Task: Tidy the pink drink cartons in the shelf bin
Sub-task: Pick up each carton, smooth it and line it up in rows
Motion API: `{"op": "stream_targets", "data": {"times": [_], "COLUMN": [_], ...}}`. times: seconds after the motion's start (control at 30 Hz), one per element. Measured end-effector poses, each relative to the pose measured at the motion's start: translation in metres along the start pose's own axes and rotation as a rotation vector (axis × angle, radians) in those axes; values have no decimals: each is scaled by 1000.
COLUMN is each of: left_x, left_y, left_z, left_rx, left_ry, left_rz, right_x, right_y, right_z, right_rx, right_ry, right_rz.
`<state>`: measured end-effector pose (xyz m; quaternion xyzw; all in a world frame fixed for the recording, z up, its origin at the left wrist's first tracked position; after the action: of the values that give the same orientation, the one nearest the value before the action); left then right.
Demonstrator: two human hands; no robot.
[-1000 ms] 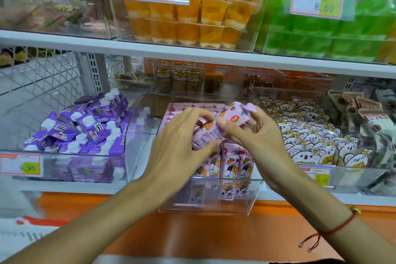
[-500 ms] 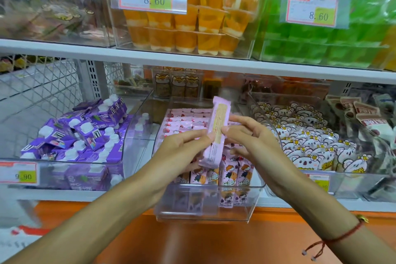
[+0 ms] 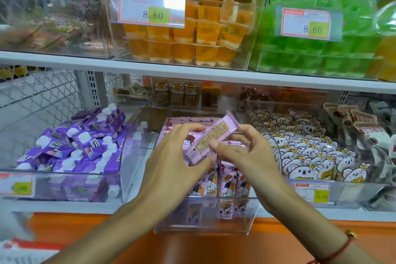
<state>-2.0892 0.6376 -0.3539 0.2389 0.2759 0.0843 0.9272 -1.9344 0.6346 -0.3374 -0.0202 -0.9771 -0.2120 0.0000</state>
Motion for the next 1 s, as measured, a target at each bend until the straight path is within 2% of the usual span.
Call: {"op": "stream_targets", "data": {"times": [0.1,0.23,0.33,0.43,0.57,0.63,0.73,0.83,0.93,1.0], "left_x": [0,1,-1,-2,-5,-11,-20,-20,-18,-18], "left_y": [1,7,10,8,6,8,12,13,15,18], "left_z": [1,2,2,4,5,5,5,7,2,-4], "left_rx": [-84,-367,-476,-559,-611,-533,-425,-247,-69,-43], "left_ry": [-123,-650,-963,-1055,-932,-781,-719,-596,-291,-139], "left_rz": [-21,-285,-332,-343,-283,-226,-151,-136,-154,-207], "right_x": [3,-2,-1,0,-1,-5,-15,-23,-39,-54], "right_y": [-1,1,0,-1,-1,1,2,1,1,1], "right_z": [0,-4,-2,-3,-3,-2,-3,-1,3,4], "right_rx": [-29,-33,31,27,35,-43,-228,-283,-399,-431], "right_ry": [-46,-113,-188,-127,-119,-183,-359,-464,-831,-1008], "right_rz": [8,-29,-130,-110,-132,-137,-149,-229,-269,-200]}}
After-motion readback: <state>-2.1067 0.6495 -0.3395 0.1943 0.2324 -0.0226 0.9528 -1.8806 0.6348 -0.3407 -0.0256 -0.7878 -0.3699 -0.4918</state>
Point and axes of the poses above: each hand's wrist, its own y-axis towards the middle knuckle, its own x-axis out of the palm, z = x × y, the point moved 1 cm from there along y, towards the middle knuckle, and after that the axes turned 9 degrees about -x, right-handed, at the moved point
